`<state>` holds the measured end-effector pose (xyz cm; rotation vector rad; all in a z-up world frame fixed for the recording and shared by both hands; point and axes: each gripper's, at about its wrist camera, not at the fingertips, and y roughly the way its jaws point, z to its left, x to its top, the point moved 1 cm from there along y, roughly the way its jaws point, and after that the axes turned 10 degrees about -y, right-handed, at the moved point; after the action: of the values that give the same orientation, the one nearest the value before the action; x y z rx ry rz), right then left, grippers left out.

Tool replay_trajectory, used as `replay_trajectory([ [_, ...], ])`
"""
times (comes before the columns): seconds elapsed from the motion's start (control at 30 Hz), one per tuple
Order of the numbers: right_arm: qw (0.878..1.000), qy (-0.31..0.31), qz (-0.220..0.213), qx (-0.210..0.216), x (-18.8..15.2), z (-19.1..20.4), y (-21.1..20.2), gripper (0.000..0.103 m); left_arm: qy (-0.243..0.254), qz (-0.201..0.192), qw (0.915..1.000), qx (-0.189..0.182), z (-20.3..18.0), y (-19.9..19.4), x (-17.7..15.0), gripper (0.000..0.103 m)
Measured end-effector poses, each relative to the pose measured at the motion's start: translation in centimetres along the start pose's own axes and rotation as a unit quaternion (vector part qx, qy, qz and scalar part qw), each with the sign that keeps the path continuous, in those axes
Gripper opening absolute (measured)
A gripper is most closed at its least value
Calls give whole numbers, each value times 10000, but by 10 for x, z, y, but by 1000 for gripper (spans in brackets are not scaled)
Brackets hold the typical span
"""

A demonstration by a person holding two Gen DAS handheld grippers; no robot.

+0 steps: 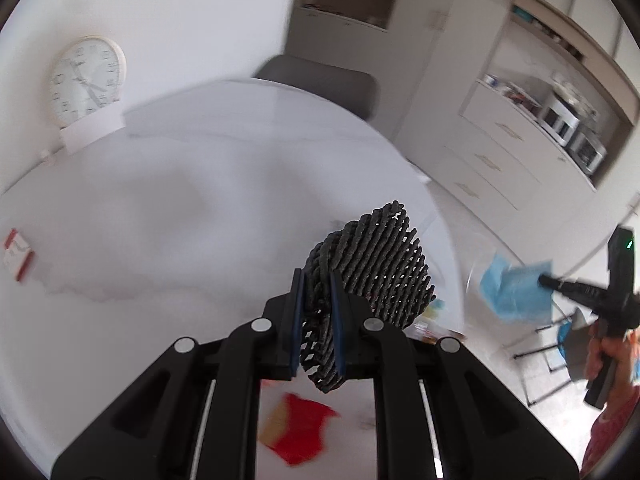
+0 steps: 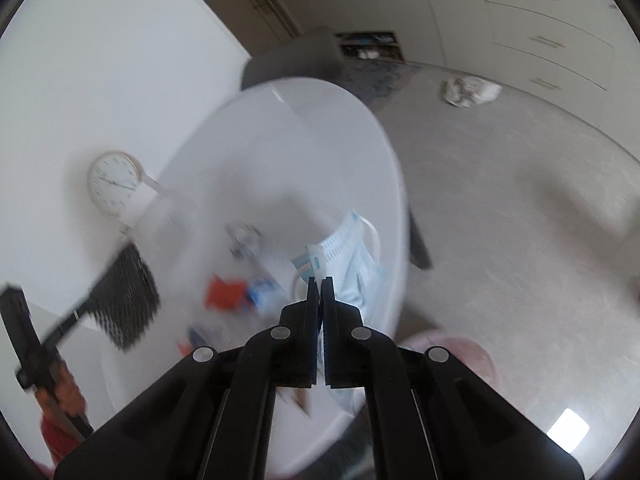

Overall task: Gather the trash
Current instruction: 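Carry the mask to the pink bin and open the right tool while left holds pad, then move the black mesh pad over the bin and open the left tool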

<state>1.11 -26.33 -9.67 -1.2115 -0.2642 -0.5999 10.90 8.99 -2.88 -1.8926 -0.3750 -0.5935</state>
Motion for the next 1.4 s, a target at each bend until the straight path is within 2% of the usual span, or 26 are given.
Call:
replay_trajectory([
  [0.17,9968,218,742,-181,-73,-37,21,3,236,301,9988,-312,-48,7,-26,12],
  [0.3,9904,186,1334,-320,-119,-62,68,3,480,587,9963,-410,-88,18,-51,12],
  [0.4,9859,-4,1636,-353,-142,-69,92,11,649,728,9944,-409,-108,26,-64,12],
  [0.47,9847,-94,1710,-332,-149,-72,102,46,805,835,9925,-386,-125,32,-77,12],
  [0.5,9842,-117,1728,-371,-152,-72,105,75,846,867,9919,-372,-132,33,-82,12],
  [0.53,9843,-168,1700,-456,-150,-72,104,84,917,933,9908,-353,-140,37,-90,12],
  [0.7,9860,-138,1575,-534,-147,-85,84,92,1031,1200,9868,-343,-164,50,-114,12],
  [1.0,9899,181,1078,-899,-132,-144,13,94,1422,1686,9750,-284,-217,85,-160,13],
  [1.03,9903,207,1020,-919,-131,-148,6,95,1430,1788,9731,-246,-222,93,-166,16],
  [1.1,9910,248,932,-929,-128,-154,-3,95,1407,1990,9696,-228,-228,107,-177,30],
  [1.13,9913,254,882,-945,-125,-157,-10,95,1390,2030,9691,-171,-228,111,-178,49],
  [1.17,9915,238,834,-969,-124,-158,-14,95,1368,2026,9696,-114,-230,114,-181,64],
  [1.27,9922,199,723,-997,-121,-158,-19,95,1356,2023,9699,-41,-231,119,-186,80],
  [1.4,9930,220,668,-948,-117,-160,-22,95,1229,2010,9718,57,-230,122,-183,91],
])
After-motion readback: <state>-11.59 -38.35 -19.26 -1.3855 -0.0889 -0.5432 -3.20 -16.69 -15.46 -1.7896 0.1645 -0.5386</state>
